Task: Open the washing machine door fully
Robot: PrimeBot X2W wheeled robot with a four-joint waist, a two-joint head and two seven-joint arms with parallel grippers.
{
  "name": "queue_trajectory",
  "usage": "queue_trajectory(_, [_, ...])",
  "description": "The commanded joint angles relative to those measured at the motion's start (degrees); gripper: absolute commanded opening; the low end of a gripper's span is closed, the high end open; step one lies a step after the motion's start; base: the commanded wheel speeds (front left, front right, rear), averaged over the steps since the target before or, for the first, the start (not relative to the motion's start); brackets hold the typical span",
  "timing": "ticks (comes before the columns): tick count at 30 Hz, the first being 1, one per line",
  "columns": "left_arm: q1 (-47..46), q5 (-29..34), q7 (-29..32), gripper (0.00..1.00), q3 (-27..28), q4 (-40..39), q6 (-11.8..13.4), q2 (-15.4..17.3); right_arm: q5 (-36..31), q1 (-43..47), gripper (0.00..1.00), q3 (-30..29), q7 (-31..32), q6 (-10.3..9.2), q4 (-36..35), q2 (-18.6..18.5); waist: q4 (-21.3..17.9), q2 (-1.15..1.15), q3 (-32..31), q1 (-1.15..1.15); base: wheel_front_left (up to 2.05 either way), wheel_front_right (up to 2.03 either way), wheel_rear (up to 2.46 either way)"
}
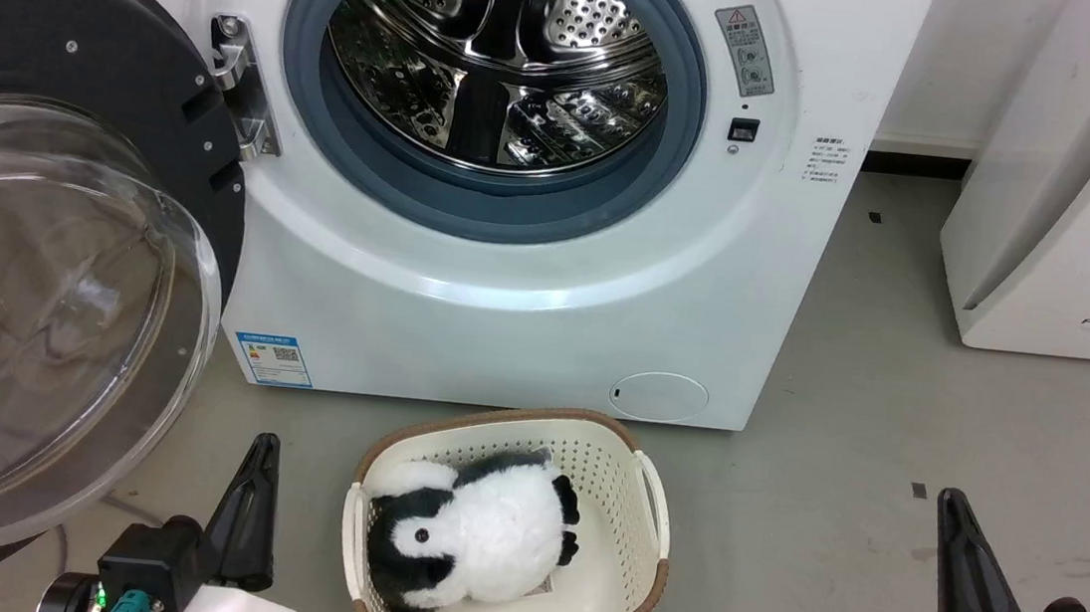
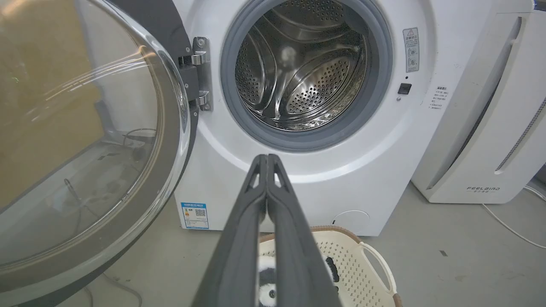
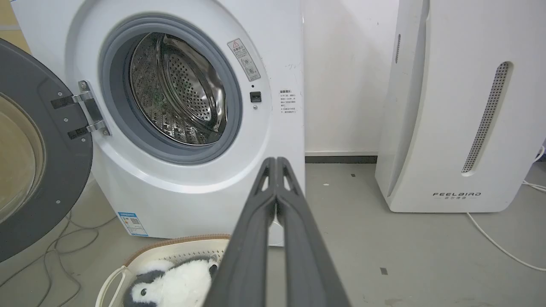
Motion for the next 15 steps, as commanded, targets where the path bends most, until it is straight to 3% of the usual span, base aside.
queue_trajectory(1, [0.0, 0.2, 0.3, 0.00, 0.0, -0.2, 0.1, 0.0, -0.2, -0.1, 0.00, 0.1, 0.3, 0.00, -0.1, 0.0, 0.0, 0.00, 0.0, 0.00, 0.00, 0.00, 0.00])
queue_trajectory(15, [-0.2, 1.0, 1.9, 0.00, -0.1, -0.9, 0.4, 0.0, -1.0, -0.5, 0.00, 0.4, 1.9, 0.01, -0.4, 0.0, -0.1, 0.00, -0.2, 0.00, 0.00, 0.00, 0.00])
